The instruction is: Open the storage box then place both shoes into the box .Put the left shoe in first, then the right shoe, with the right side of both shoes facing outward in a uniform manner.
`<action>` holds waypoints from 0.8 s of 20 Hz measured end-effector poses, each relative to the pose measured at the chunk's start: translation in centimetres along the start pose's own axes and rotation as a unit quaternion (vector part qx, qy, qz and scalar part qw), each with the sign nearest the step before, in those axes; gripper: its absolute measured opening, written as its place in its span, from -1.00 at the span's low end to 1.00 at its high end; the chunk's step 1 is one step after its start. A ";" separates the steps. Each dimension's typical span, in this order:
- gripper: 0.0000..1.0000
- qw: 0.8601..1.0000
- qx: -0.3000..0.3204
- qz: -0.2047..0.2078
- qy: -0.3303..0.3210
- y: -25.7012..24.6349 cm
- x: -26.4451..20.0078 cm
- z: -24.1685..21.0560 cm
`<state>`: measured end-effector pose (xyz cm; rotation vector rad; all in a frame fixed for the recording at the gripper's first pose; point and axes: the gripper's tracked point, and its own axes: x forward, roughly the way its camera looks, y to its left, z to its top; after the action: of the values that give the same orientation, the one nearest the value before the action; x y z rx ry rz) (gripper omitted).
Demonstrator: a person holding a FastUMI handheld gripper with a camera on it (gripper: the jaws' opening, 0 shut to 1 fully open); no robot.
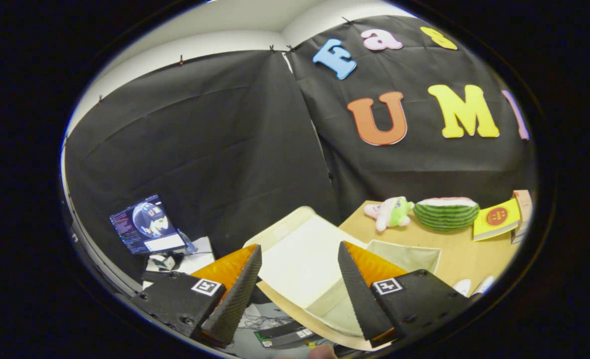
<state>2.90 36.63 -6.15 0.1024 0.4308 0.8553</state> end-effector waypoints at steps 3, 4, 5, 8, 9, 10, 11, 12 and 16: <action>1.00 0.999 -0.006 -0.043 -0.019 -2.7 -2.3 0.3; 1.00 0.998 -0.004 -0.055 -0.023 -3.7 -3.0 0.5; 1.00 0.997 -0.003 -0.070 -0.026 -4.9 -4.1 0.7; 1.00 0.990 -0.010 -0.137 -0.027 -9.7 -7.9 0.8; 1.00 0.987 -0.013 -0.157 -0.024 -11.1 -9.2 0.7; 1.00 0.985 -0.013 -0.173 -0.019 -12.2 -10.3 0.4; 1.00 0.983 -0.010 -0.184 -0.012 -13.3 -11.4 0.0; 1.00 0.981 -0.005 -0.194 -0.003 -14.3 -12.4 -0.6; 1.00 0.971 0.018 -0.231 0.051 -19.0 -14.8 -4.7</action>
<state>5.89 12.67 -10.45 -0.0102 0.5414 0.3950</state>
